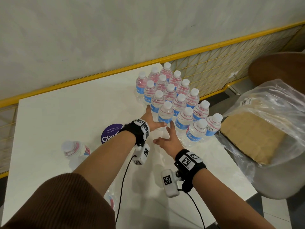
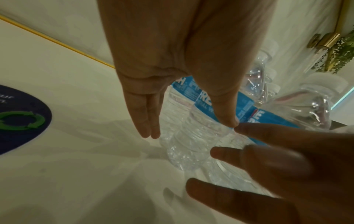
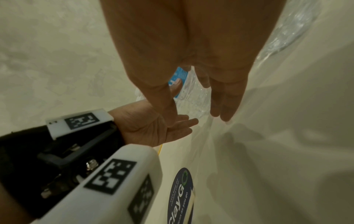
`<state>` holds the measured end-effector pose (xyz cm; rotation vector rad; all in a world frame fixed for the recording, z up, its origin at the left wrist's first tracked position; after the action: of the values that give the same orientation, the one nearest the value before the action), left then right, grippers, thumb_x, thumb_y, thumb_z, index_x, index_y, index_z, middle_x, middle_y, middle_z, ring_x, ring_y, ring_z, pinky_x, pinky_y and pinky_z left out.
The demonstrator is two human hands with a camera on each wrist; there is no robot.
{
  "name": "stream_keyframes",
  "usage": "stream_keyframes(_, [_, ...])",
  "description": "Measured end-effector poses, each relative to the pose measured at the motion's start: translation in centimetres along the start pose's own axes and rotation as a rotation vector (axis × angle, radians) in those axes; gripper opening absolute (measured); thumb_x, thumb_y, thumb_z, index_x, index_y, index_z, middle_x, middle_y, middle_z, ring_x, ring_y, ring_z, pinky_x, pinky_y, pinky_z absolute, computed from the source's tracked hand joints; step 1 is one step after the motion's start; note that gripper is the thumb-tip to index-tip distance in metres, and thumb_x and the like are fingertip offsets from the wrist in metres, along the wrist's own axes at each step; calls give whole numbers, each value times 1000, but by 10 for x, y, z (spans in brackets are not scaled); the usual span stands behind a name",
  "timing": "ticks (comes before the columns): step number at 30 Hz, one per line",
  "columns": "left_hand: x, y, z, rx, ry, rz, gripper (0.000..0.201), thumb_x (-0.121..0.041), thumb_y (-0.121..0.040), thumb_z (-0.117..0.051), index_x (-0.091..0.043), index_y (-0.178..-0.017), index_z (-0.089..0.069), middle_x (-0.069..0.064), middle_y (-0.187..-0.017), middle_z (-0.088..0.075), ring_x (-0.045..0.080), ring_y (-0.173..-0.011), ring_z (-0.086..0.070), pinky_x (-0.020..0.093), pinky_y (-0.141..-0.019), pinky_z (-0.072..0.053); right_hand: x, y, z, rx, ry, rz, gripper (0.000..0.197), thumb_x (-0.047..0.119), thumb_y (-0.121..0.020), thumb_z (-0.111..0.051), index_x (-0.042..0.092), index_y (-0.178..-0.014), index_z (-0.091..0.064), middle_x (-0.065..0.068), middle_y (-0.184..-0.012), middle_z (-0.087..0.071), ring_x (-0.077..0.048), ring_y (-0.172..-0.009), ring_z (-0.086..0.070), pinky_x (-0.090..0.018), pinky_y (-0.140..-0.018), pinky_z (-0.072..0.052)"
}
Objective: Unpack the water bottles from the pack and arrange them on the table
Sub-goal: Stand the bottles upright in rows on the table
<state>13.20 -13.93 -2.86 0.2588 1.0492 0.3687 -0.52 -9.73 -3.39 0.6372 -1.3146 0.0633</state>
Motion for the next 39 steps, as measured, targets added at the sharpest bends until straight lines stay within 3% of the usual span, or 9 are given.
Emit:
stream_keyframes(4, [-3, 7, -4, 8, -237, 170, 59, -52, -78, -68, -9, -115, -53, 14, -120, -58, 30, -117, -57, 31, -87, -43, 1, 1, 1, -4, 8, -4, 111, -1, -76, -71, 31, -150, 7, -7, -156, -19, -15, -116, -51, -43, -105, -42])
stream_keyframes(6, [-4, 6, -9, 45, -254, 158, 41, -53, -81, -63, -15, -72, -52, 11, -88, -63, 29, -88, -65, 28, -71, -43, 2, 3, 2, -6, 2, 13, 109, -3, -77, -70, 28, -150, 5, -7, -156, -20, -22, -135, -37, -38, -106, -41])
stream_keyframes(8, [-2, 4, -12, 32, -242, 140, 45, -51, -82, -64, -16, -62, -43, 8, -78, -58, 24, -70, -56, 28, -66, -41, 2, 4, 2, -8, 1, 21, 109, -4, -77, -69, 28, -150, 5, -7, -155, -22, -22, -136, -35, -40, -106, -41])
stream_keyframes(15, [-16, 12, 2, 157, -414, 181, 36, -46, -84, -63, -12, -90, -55, 9, -88, -62, 26, -87, -61, 32, -80, -47, 0, 12, 6, -3, 64, -114, 89, 7, -79, -71, 22, -149, -18, -7, -150, -30, -21, -113, -52, -39, -99, -47])
stream_keyframes(19, [-35, 36, 23, 272, -464, 205, 46, -42, -87, -63, -1, -109, -61, 13, -101, -64, 26, -96, -64, 24, -61, -44, 7, 23, 1, 159, 159, -167, 37, 5, -82, -68, 14, -116, -55, -3, -107, -59, -15, -91, -55, -27, -75, -47])
stream_keyframes(22, [-51, 64, 44, 274, -323, 243, 48, -36, -88, -63, 0, -119, -58, 9, -108, -63, 20, -93, -61, 25, -67, -47, 17, 37, -12, 342, 270, -121, 23, 3, -84, -63, 13, -103, -59, 4, -85, -64, -11, -80, -56, -23, -68, -45])
stream_keyframes(25, [-58, 97, 66, 270, -216, 266, 44, -34, -89, -62, -5, -122, -56, 6, -111, -63, 18, -91, -62, 31, -82, -51, 27, 54, -32, 425, 407, -44, 21, 6, -83, -65, 13, -103, -63, 5, -86, -63, -6, -74, -55, -19, -66, -46])
stream_keyframes(31, [-52, 173, 100, 268, -207, 235, 20, -19, -91, -61, -12, -109, -60, 1, -95, -65, 14, -81, -63, 23, -68, -47, 37, 104, -78, 571, 486, 26, 18, 11, -83, -68, 19, -99, -65, 1, -94, -64, -10, -80, -57, -23, -71, -47])
stream_keyframes(39, [-16, 245, 126, 259, -844, 117, 39, -24, -85, -67, -17, -123, -62, -1, -121, -60, 18, -109, -56, 28, -92, -44, 49, 149, -123, 650, 576, 109, 42, 19, -78, -75, 29, -115, -58, -4, -119, -57, -8, -95, -54, -30, -97, -45])
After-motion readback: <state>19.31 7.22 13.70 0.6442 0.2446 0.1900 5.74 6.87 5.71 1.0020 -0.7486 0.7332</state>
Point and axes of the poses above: each hand's wrist, its own y-axis away from the middle knuckle, its own z-axis out of the back of the hand, x = y × z, the point moved 2 cm from there along -y, towards the middle knuckle
